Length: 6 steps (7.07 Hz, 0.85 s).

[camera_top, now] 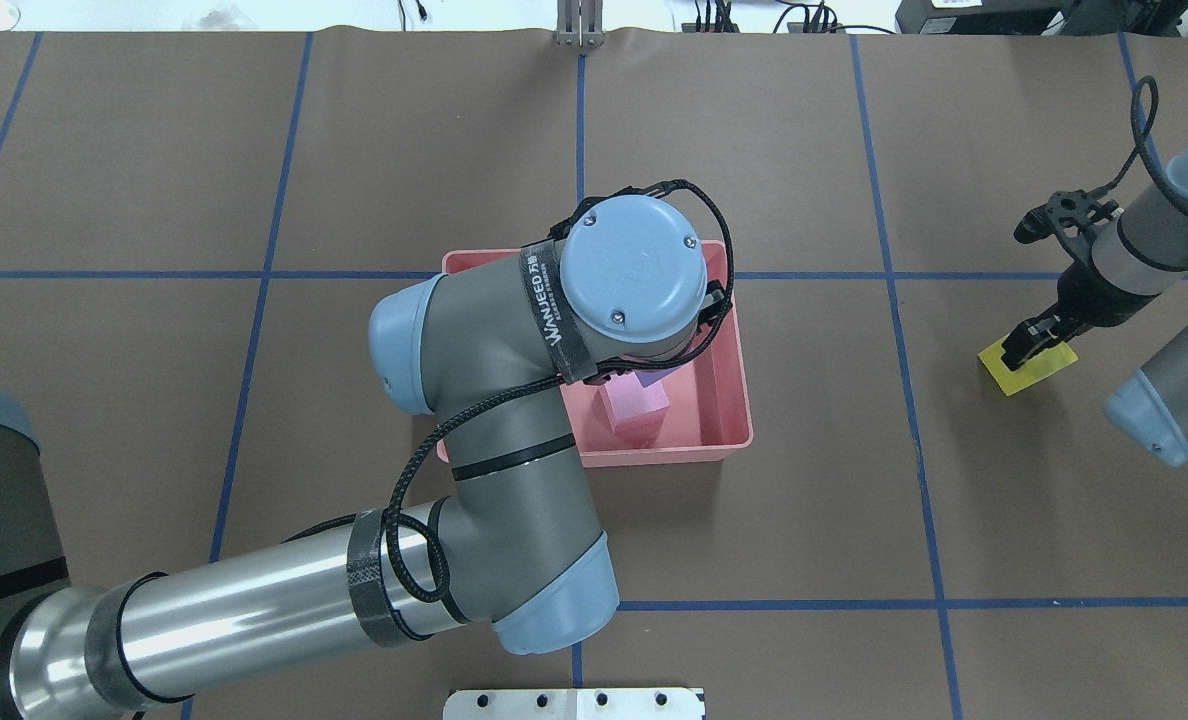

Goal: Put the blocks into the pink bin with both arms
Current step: 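Carry the purple cube into the bin while the right gripper grasps the yellow cube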

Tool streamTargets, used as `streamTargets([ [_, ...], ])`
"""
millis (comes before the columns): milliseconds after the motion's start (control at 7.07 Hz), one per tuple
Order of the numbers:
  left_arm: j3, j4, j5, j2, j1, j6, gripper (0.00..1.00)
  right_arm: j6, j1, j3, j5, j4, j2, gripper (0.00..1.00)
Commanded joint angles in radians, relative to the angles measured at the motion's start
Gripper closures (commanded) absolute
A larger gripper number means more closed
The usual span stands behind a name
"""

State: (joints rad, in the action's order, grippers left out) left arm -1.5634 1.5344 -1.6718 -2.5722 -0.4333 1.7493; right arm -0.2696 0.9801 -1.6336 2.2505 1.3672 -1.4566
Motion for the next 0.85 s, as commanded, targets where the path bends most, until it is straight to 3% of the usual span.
streamTargets([
  [0,0.002,0.001,0.003,-0.005,-0.001,0.001,0.00,-0.010,0.034,-0.011,0.006,0.001,0.005,1.00],
  [425,-0.013,-0.020,-0.006,-0.002,-0.088,-0.017,0.00,-0.077,0.136,-0.047,0.122,0.013,0.065,1.00],
  [708,-0.122,-0.197,-0.017,0.027,-0.166,-0.298,0.00,-0.118,0.222,-0.061,0.272,0.064,0.126,1.00],
])
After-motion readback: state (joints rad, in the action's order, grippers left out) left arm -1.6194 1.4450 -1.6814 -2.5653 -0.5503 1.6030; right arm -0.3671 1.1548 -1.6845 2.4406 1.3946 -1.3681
